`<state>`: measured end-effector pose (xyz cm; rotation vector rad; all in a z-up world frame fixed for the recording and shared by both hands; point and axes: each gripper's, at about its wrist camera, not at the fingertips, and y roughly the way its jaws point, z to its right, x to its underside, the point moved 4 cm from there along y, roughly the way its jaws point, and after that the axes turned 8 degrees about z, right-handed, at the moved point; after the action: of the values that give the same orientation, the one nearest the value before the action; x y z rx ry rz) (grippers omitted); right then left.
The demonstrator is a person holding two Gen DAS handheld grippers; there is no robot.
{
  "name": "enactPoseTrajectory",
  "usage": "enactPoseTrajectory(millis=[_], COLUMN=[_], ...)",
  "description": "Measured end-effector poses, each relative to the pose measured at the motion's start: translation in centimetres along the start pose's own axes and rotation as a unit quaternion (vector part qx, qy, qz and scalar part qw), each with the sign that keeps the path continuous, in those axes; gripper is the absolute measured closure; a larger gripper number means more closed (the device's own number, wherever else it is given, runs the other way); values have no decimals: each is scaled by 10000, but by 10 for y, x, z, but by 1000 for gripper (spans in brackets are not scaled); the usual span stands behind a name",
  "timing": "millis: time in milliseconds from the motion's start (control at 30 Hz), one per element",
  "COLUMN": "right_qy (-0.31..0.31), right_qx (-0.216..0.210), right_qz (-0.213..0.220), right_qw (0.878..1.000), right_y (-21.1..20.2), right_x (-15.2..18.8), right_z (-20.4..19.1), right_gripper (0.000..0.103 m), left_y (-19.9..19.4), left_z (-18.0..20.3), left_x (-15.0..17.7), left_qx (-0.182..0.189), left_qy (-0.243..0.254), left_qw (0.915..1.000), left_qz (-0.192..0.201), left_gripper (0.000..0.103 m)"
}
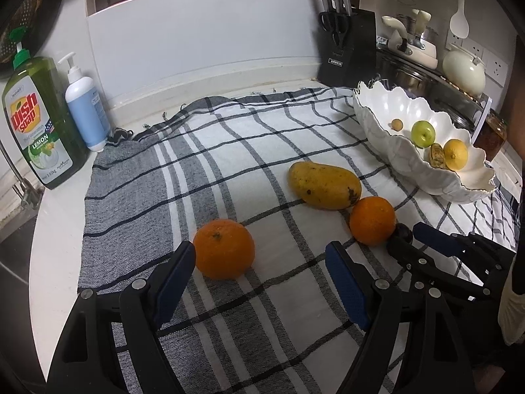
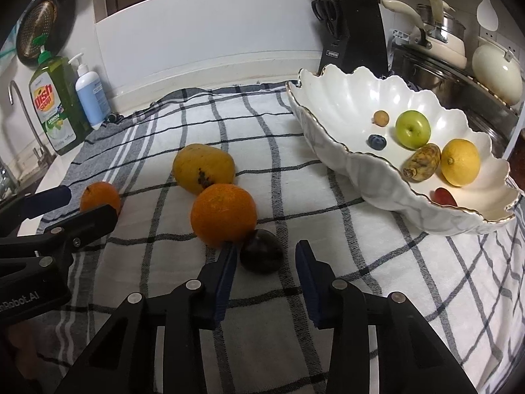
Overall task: Organize fruits
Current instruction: 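Lower the right tool onto the dark plum and close it, then grasp the orange with the left tool while the right tool holds the plum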
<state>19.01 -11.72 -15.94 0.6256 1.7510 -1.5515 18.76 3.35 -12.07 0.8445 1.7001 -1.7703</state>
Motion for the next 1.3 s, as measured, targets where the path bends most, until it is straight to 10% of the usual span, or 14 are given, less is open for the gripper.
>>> enactPoseTrajectory(millis=[1300], right_qy=[611], right_qx=[696], right_qz=[573], right_qw=[9941], right_y=[-63], right_x=[-4], right_z=[71], right_gripper=[75], left_y=[25], left_z=[91], left_x=[-5], left_qx=[712], left_qy=[312], left_qw=[9969], left_qz=[-119], left_gripper=[31])
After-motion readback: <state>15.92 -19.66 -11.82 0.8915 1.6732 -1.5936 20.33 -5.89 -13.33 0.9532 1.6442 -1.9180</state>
